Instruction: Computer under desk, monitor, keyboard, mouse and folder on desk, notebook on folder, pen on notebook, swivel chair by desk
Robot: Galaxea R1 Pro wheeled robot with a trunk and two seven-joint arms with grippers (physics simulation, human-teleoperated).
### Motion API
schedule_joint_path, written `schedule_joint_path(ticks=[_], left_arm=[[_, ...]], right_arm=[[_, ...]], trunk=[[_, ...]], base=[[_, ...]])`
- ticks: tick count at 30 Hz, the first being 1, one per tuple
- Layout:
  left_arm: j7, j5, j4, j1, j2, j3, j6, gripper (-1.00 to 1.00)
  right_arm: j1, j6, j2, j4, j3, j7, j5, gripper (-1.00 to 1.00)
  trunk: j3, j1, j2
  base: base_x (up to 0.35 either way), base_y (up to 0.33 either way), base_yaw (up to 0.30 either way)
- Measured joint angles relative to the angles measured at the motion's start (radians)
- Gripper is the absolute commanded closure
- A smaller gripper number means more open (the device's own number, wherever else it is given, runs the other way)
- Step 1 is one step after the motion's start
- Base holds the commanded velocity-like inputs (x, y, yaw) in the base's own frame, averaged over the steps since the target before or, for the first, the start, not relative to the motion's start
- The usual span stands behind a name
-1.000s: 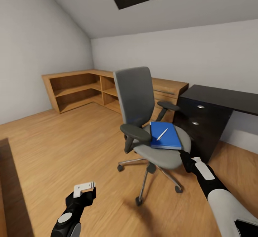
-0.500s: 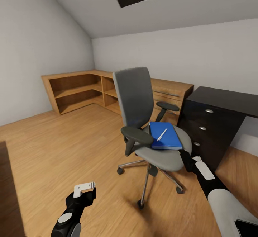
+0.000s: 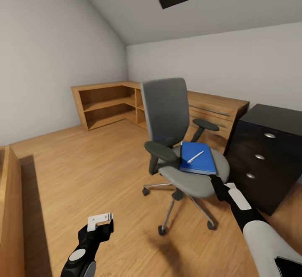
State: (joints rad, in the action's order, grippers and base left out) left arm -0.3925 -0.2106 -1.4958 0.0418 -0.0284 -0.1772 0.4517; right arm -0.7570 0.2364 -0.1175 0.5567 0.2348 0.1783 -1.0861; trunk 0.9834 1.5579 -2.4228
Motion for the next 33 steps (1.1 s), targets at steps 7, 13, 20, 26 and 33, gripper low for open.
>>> schedule_joint_path(ticks=[7,13,20,26,33], left_arm=[[0.000,0.000,0.001,0.000,0.001,-0.003,0.000,-1.00],[0.000,0.001,0.001,0.000,0.000,-0.003,0.000,-1.00],[0.000,0.001,0.001,0.000,0.000,-0.021,0.000,-1.00],[0.000,0.002,0.001,0.000,0.000,-0.022,-0.001,-1.00],[0.000,0.002,0.001,0.000,0.000,-0.023,-0.002,-1.00]], right_arm=[[0.000,0.001,0.000,0.000,0.000,-0.001,0.005,-1.00],[0.000,0.000,-0.009,-0.002,-0.001,-0.002,0.001,-1.00],[0.000,0.001,0.000,0.000,-0.002,-0.001,0.000,-1.00],[0.000,0.001,0.000,0.000,-0.003,0.000,-0.003,-1.00],[0.000,0.005,0.000,-0.001,-0.006,0.000,-0.011,-1.00]], trunk=[[0.000,0.000,0.000],[0.000,0.000,0.000],[0.000,-0.001,0.000],[0.000,-0.001,0.000],[0.000,-0.001,0.000]], base=[[0.000,0.000,0.264],[0.052,0.013,0.260],[0.277,0.128,0.068],[0.305,0.112,0.002],[0.319,0.018,0.000]])
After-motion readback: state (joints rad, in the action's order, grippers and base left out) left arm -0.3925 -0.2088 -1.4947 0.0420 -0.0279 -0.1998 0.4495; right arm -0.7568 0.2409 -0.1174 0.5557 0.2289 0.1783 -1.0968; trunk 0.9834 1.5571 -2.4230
